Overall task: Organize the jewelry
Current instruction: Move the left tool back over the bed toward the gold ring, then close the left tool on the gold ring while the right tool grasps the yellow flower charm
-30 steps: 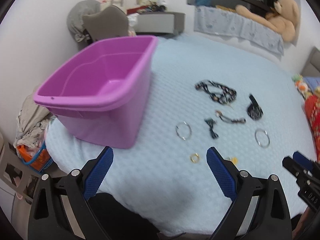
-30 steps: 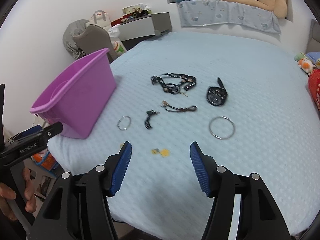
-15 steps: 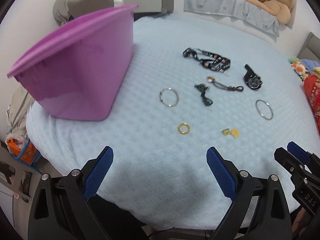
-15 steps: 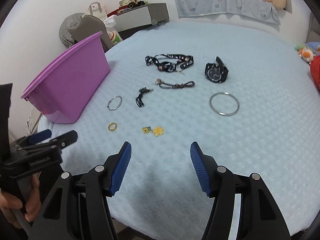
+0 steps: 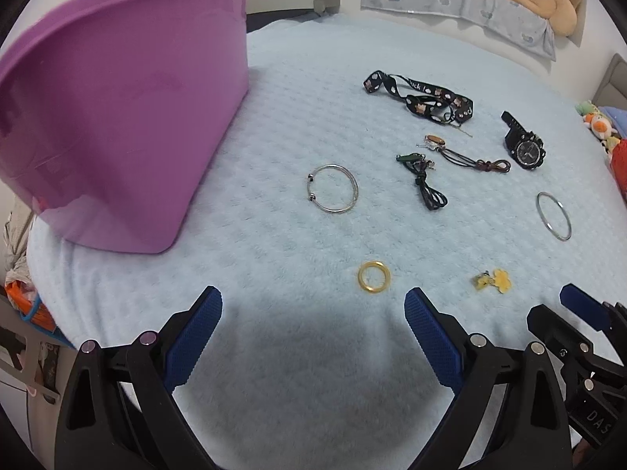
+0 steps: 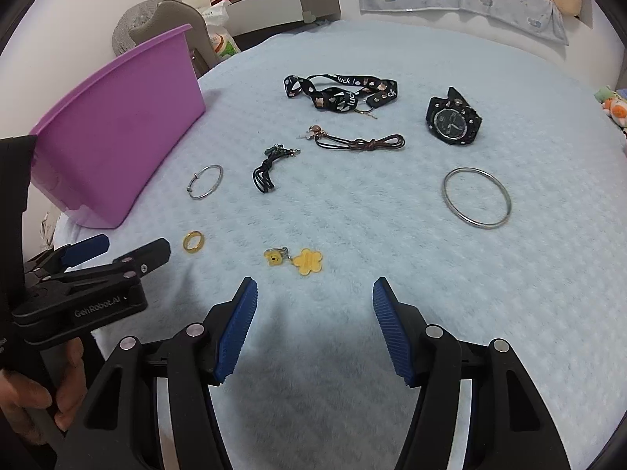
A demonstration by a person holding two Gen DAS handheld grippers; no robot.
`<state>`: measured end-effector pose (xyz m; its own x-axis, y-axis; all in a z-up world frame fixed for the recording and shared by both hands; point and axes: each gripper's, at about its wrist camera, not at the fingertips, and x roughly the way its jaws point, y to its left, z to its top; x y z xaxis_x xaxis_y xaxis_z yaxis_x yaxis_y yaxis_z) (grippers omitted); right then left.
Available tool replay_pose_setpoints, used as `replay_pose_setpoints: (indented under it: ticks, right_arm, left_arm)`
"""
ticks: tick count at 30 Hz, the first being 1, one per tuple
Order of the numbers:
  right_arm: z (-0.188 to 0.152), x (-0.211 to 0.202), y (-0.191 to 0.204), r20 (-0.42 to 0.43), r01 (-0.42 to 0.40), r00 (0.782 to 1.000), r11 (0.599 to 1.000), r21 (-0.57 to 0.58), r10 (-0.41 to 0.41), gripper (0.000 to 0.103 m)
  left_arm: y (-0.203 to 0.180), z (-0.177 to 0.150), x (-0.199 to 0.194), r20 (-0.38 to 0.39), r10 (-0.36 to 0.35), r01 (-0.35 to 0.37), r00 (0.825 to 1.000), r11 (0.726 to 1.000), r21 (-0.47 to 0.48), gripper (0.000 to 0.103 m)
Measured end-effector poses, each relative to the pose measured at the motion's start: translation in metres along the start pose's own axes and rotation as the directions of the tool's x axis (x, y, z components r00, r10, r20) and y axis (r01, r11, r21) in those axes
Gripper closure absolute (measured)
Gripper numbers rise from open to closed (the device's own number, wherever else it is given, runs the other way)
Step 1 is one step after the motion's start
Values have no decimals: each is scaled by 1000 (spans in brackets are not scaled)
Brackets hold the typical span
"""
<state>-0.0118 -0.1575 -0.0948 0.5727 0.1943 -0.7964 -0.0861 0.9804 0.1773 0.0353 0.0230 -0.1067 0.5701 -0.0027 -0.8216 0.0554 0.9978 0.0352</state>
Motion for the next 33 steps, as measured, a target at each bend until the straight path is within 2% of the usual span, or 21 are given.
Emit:
replay_pose_setpoints:
  ticks: [20, 29, 33]
  right_arm:
    - [12, 44, 5, -54, 19, 998, 998, -56, -22, 44]
    - [18, 58, 13, -40, 42, 998, 989, -140, -48, 44]
    - [18, 61, 12, -28, 40, 999, 989, -144, -44, 44]
  left_arm:
    - [-6, 1, 33, -29, 1, 0, 1000, 1000, 29, 10]
    - [-9, 2, 40, -15, 7, -6, 1000, 999, 31, 10]
    - [-9, 3, 44, -12, 8, -8, 1000, 1000, 19, 10]
